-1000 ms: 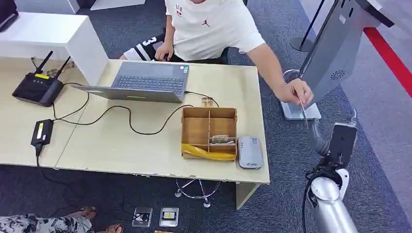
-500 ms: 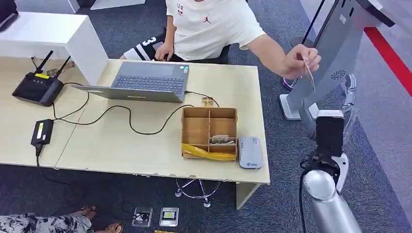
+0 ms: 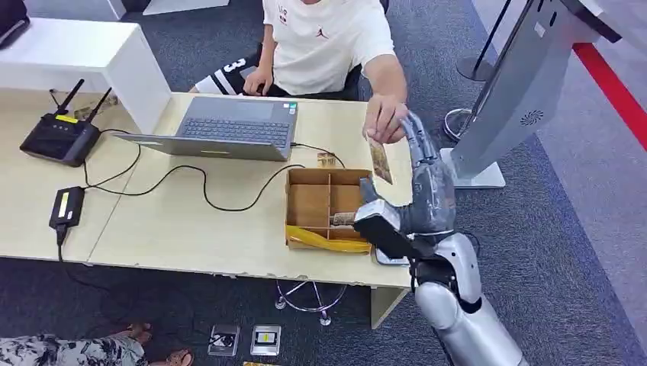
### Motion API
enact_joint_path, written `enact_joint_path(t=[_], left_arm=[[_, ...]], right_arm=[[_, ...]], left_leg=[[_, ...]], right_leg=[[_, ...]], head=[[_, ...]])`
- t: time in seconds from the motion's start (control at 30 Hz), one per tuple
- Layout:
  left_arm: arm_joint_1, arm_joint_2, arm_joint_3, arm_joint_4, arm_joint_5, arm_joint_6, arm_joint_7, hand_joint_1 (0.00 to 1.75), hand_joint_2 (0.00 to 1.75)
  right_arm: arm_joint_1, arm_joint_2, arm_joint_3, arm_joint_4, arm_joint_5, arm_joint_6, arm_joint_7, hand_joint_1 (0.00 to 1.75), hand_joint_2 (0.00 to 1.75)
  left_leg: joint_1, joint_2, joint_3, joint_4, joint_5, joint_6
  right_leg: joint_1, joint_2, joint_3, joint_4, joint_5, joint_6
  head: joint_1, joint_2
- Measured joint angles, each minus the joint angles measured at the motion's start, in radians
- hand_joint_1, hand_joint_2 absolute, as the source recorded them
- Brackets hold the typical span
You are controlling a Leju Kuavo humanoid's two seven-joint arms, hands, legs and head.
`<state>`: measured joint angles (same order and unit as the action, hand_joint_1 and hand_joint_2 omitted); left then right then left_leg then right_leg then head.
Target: Pass the card to the sensor for recognition and then transmit it.
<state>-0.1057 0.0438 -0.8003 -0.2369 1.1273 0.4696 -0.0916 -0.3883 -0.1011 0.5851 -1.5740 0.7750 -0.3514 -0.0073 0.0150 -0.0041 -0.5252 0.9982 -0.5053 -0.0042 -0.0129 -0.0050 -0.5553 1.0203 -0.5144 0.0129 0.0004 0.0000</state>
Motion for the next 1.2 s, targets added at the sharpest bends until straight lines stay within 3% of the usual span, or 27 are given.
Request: enact_joint_path(t=[0.27,0.4,1.2], left_arm=[[-0.003,0.003,-0.018,0.002,-0.009,-0.002,0.002,0.00,1.75],[-0.003,0.007,-0.031,0.002,-0.018,-0.009,0.009,0.00,1.75],[-0.004,0.012,-0.052,0.003,-0.014,0.005,0.019,0.00,1.75]], right_arm=[[-0.032,0.048,0.161,0.051,0.177,0.114,0.039,0.00,1.75],[-0.036,0.059,0.215,0.076,0.234,0.135,0.066,0.00,1.75],[-0.063,0.075,0.297,0.129,0.298,0.128,0.109,0.00,1.75]], left_leg=[[0.000,0.000,0.000,0.000,0.000,0.000],[0.000,0.000,0.000,0.000,0.000,0.000],[0.000,0.000,0.000,0.000,0.000,0.000]], right_leg=[[0.000,0.000,-0.001,0.000,0.000,0.000],[0.000,0.000,-0.001,0.000,0.000,0.000],[0.000,0.001,-0.001,0.000,0.000,0.000]], head=[[0.000,0.000],[0.000,0.000],[0.000,0.000]])
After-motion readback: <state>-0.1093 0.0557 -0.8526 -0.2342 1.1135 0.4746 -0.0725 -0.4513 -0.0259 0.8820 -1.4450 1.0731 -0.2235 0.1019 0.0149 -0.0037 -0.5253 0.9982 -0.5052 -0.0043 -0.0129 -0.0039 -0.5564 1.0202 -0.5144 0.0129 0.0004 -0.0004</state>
